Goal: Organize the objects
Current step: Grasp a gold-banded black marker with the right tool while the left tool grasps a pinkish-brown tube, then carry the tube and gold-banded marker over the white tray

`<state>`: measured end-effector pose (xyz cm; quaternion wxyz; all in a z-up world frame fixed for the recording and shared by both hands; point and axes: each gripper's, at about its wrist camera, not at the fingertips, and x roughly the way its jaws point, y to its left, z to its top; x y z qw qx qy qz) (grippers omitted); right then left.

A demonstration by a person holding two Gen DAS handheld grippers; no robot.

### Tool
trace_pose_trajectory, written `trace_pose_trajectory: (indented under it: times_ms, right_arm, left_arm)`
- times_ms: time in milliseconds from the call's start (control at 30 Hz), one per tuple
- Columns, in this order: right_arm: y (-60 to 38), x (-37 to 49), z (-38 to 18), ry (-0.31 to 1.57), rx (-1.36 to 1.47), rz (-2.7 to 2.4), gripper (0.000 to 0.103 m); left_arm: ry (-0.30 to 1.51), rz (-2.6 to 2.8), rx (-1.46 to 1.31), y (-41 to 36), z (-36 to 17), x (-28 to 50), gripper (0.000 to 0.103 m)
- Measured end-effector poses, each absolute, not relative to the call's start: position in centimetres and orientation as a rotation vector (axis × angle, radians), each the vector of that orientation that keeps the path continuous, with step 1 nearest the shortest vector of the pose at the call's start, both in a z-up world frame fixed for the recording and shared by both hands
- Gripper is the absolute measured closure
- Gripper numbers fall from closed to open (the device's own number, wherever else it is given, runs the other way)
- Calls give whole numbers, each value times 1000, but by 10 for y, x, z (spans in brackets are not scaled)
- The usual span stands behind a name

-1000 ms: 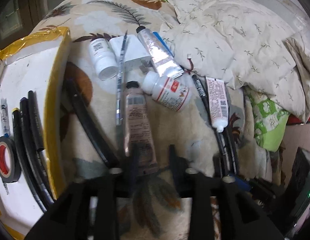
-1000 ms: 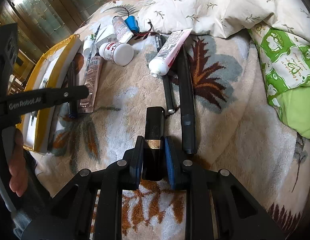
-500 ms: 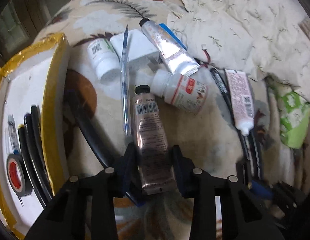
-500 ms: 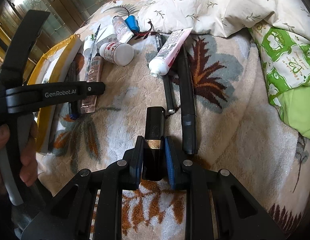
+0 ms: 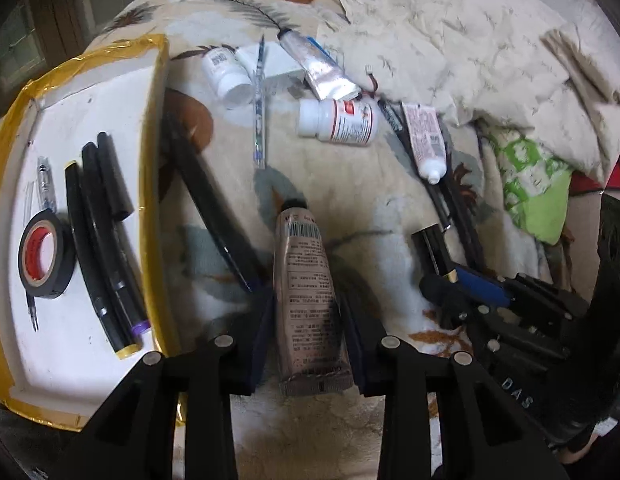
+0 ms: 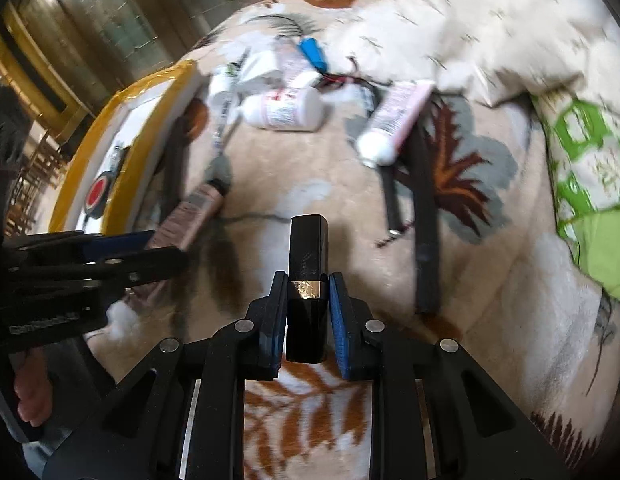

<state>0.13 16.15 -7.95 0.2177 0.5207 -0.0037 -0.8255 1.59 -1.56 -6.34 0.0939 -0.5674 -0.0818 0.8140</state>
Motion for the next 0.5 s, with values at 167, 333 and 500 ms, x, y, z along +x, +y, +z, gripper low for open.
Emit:
trace_pose_trajectory:
  times_ms: [167, 333, 500]
  right_arm:
    - [154, 4, -67, 1, 1415, -2285, 83]
    - [147, 4, -63, 13, 1411, -2269, 83]
    - [145, 4, -71, 21, 1453, -2247, 83]
  left_arm:
    - [-268, 2424, -1654, -19, -53, 21, 94]
    - [-337, 2418, -1653, -28, -55, 16, 94]
    - [-425, 2318, -1677, -26, -65, 8, 93]
